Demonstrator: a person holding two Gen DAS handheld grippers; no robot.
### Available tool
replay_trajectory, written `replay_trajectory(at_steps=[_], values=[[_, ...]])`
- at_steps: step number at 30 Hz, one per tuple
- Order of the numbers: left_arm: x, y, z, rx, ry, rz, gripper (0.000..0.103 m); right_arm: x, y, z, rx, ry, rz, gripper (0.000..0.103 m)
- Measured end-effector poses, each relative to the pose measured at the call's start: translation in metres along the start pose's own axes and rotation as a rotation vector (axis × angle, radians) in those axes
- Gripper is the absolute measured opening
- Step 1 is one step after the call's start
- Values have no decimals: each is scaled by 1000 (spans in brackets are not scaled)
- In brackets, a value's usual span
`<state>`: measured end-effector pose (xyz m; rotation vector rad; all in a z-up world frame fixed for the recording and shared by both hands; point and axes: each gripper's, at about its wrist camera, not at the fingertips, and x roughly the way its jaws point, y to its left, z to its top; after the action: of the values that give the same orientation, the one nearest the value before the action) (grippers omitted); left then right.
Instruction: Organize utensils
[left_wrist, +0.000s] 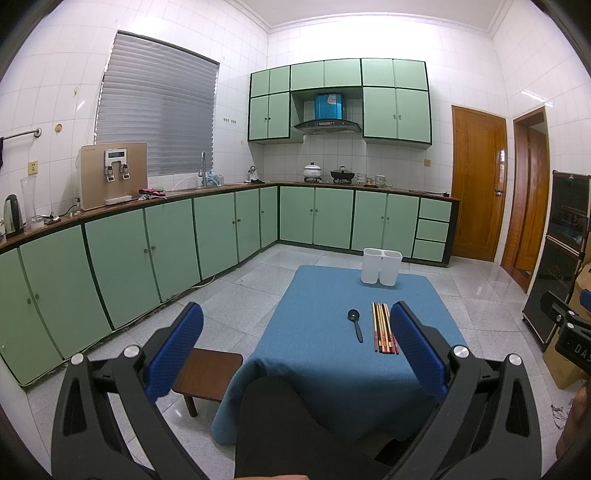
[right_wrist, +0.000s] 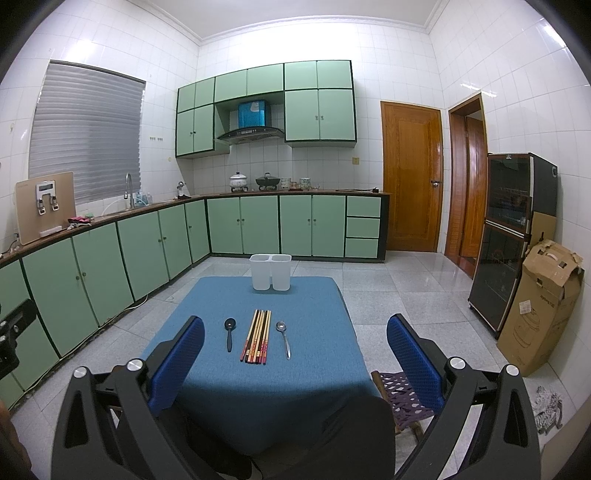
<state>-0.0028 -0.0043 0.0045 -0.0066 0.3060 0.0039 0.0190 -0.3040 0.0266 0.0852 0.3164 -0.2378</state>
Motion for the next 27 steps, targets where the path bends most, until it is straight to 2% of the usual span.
replay_trajectory(at_steps=[9, 27], values=[[-4, 1, 13, -2, -6, 2, 98, -1, 4, 5, 1, -4, 1, 97], [-3, 3, 13, -2, -8, 3, 98, -8, 9, 6, -2, -8, 1, 97]])
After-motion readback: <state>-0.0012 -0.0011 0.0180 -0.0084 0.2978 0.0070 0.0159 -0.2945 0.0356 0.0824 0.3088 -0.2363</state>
